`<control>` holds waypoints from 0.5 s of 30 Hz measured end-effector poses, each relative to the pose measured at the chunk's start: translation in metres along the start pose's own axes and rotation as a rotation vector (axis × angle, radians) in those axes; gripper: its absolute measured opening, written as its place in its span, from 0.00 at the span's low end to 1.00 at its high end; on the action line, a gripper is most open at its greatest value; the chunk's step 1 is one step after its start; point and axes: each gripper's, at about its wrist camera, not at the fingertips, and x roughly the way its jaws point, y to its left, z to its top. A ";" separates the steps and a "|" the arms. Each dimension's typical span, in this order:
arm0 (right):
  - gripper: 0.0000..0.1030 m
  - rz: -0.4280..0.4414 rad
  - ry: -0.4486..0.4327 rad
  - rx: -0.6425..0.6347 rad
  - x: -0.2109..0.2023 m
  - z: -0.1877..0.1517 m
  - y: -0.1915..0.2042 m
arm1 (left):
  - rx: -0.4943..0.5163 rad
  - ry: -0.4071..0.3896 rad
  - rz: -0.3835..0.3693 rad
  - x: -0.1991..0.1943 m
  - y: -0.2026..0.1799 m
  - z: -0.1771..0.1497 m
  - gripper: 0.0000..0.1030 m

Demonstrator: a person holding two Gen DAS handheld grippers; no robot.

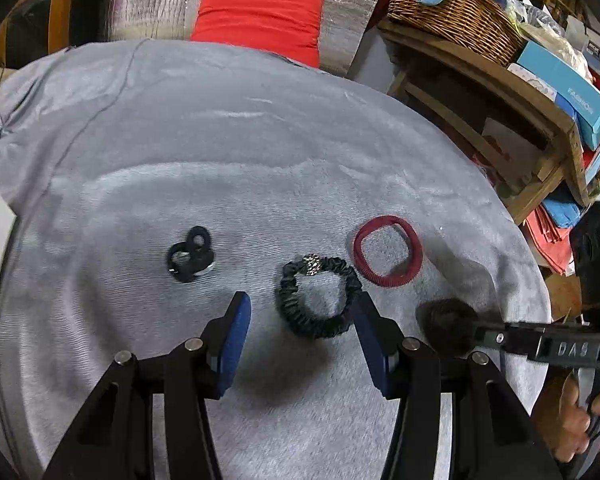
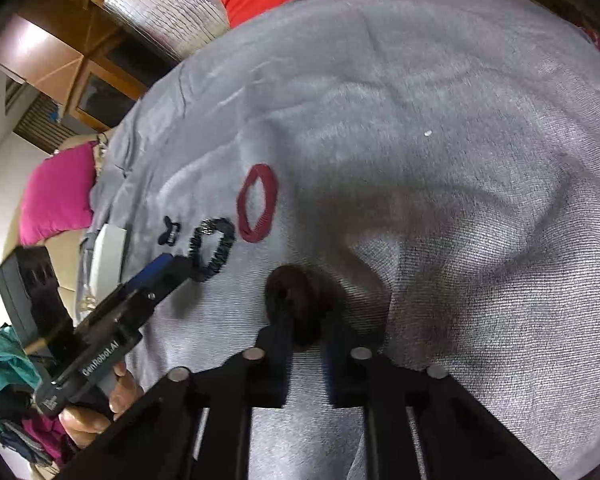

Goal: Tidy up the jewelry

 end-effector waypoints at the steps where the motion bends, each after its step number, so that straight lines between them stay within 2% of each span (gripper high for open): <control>1: 0.11 -0.002 0.000 -0.001 0.001 0.000 0.000 | -0.001 0.009 -0.003 0.005 -0.001 0.001 0.52; 2: 0.11 -0.003 -0.001 -0.003 0.001 -0.001 0.000 | -0.002 0.013 -0.005 0.008 -0.001 0.001 0.49; 4: 0.10 -0.009 -0.003 -0.008 0.001 -0.001 0.001 | -0.001 0.026 -0.014 0.015 -0.002 0.002 0.27; 7: 0.10 -0.008 -0.003 -0.006 0.000 0.000 0.001 | 0.012 0.026 -0.011 0.018 -0.003 0.003 0.13; 10: 0.10 -0.009 -0.005 -0.009 0.000 0.000 0.002 | 0.014 0.025 -0.009 0.018 -0.002 0.004 0.09; 15: 0.09 -0.004 -0.027 -0.020 -0.005 -0.001 0.007 | 0.040 0.016 0.027 0.012 -0.004 0.001 0.09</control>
